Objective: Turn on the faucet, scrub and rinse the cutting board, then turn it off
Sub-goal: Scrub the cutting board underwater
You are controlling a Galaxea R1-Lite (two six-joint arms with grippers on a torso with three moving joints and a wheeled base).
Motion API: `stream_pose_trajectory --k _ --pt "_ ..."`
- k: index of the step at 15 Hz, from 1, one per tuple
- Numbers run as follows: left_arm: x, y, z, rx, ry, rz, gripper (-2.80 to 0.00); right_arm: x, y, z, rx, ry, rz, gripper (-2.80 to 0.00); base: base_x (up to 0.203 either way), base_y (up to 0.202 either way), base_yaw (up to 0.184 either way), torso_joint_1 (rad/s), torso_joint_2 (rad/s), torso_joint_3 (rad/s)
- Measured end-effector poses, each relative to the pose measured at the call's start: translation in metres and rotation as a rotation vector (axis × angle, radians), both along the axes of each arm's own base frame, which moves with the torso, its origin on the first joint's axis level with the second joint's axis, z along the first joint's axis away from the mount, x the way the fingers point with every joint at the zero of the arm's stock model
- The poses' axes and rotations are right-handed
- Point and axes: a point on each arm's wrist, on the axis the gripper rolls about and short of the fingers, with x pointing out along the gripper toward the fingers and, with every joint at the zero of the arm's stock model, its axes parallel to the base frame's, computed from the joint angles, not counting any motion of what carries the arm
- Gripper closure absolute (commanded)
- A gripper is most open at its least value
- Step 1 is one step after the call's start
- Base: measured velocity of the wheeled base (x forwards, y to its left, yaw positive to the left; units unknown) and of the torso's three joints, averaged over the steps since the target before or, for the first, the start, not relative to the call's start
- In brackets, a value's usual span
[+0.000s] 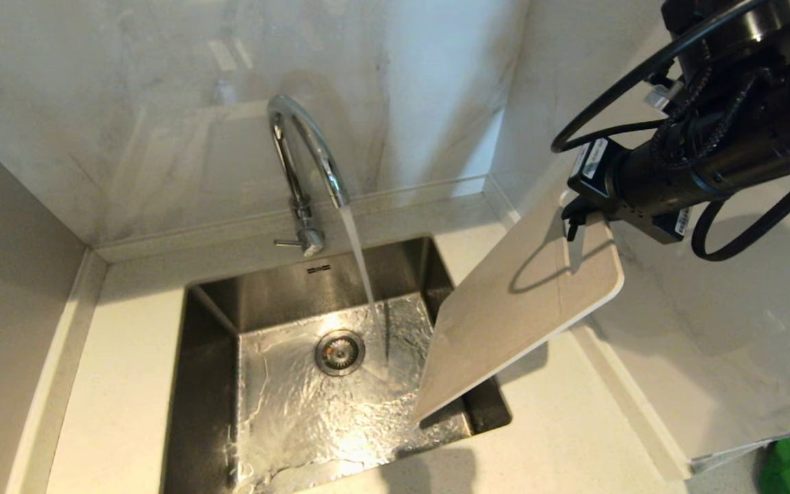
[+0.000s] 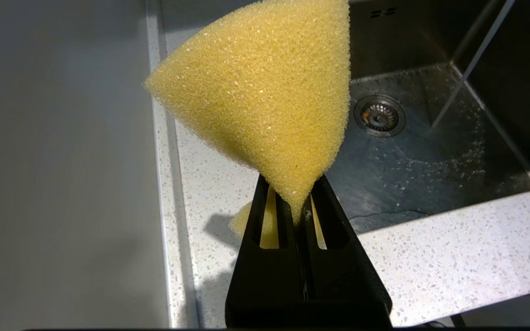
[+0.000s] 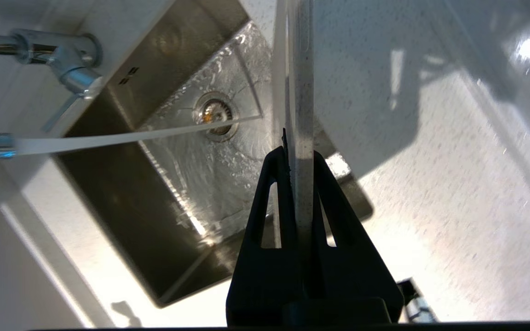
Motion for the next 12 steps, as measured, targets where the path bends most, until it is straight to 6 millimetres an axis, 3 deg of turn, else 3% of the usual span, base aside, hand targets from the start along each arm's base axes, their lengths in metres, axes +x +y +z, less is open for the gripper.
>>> stream_pose_trajectory --k 3,6,12 --pt "0.000 0.000 0.000 0.000 0.000 0.000 0.00 -0.011 0.001 0.005 0.030 0.008 -0.001 0.00 0.000 0.000 0.000 0.000 0.00 0.000" --pt "0.000 0.000 0.000 0.000 0.000 0.000 0.00 -0.015 0.014 0.008 0.129 0.017 0.054 0.00 0.000 0.000 0.000 0.000 0.00 0.000" --pt "0.000 0.000 0.000 0.000 0.000 0.000 0.00 0.021 0.042 0.005 0.379 -0.053 0.055 0.00 0.000 0.000 0.000 0.000 0.00 0.000"
